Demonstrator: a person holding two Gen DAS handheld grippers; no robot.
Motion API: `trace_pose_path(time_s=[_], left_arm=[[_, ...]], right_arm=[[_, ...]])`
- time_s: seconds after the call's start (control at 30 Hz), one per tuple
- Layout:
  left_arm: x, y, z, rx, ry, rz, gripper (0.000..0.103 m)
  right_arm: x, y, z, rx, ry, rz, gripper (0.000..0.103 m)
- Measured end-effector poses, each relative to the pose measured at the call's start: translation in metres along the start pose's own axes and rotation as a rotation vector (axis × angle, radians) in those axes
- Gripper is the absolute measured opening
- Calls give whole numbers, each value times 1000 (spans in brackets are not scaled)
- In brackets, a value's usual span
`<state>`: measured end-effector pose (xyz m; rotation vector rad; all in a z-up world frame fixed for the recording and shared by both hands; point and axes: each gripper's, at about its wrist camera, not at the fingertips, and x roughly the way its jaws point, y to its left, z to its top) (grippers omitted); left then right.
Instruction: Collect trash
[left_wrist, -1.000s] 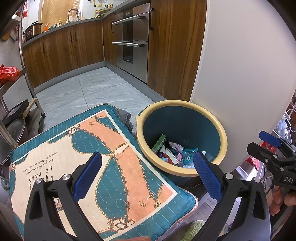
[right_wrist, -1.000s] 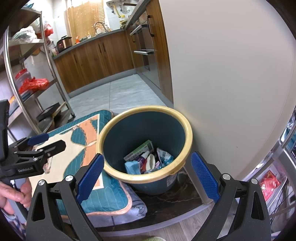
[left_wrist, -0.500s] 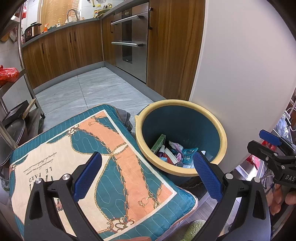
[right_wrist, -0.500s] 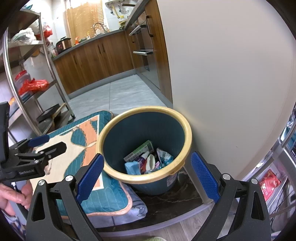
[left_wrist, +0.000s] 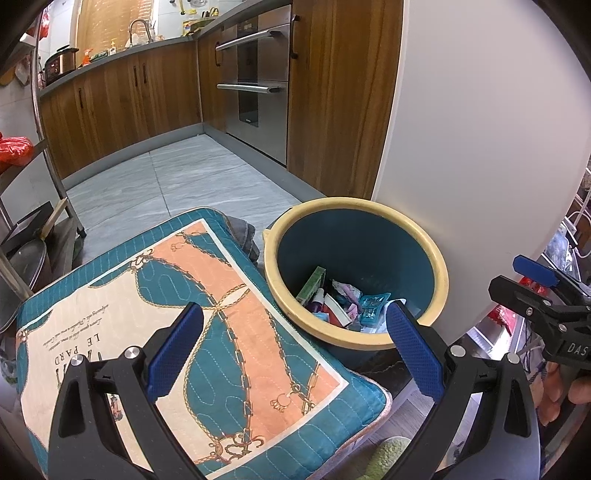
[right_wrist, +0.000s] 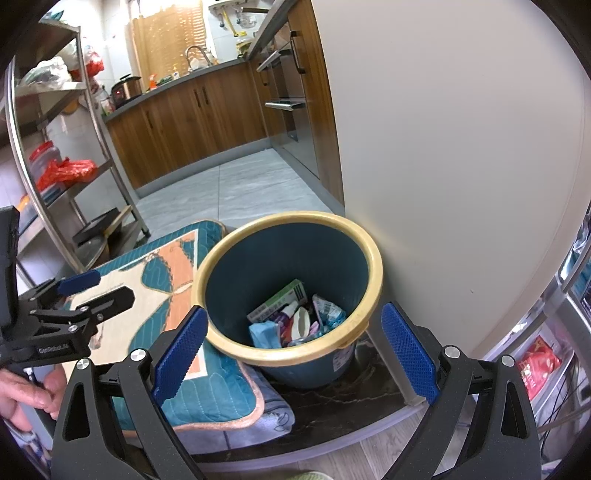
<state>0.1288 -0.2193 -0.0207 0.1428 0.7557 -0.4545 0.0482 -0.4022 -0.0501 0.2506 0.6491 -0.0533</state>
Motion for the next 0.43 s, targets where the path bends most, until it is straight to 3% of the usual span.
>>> trace_pose_path(time_s=[0.43], left_arm=[[0,-1,1,12,13,3,97]], right_arm=[[-2,2,1,7,0,-2,95]])
